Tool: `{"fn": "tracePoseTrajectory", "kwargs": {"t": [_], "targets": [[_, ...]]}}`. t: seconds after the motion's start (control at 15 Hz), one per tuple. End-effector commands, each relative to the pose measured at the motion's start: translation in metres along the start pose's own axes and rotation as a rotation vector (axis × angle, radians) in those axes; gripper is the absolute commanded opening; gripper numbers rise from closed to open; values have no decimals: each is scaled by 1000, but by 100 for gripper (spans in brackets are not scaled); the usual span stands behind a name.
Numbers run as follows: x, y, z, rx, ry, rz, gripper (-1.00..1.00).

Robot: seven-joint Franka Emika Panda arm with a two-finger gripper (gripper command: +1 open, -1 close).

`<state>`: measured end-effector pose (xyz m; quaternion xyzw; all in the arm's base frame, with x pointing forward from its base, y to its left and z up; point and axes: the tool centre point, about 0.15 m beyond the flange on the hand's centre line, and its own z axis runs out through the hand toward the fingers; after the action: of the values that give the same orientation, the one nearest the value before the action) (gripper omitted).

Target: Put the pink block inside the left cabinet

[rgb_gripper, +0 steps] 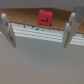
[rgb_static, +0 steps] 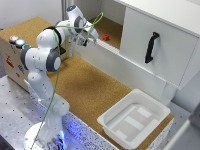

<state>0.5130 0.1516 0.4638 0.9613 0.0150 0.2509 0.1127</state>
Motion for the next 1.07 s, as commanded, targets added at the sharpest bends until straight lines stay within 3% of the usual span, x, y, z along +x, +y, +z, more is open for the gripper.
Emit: {"fn": "tracePoseTrajectory", "kwargs": {"t": [0.0,0.27,0.33,0.4,0.6,0.73,1.0], "targets": [[-9,0,6,16,40,7,100],[-9,0,6,16,40,7,100],[-3,0,0,0,6,0,100],[-21,12,-5,53,-1,-8,100],[-81,39,-21,181,-104,59,100],[-115,43,-23,216,-141,110,100],[-154,27,-44,213,-156,111,100]]}}
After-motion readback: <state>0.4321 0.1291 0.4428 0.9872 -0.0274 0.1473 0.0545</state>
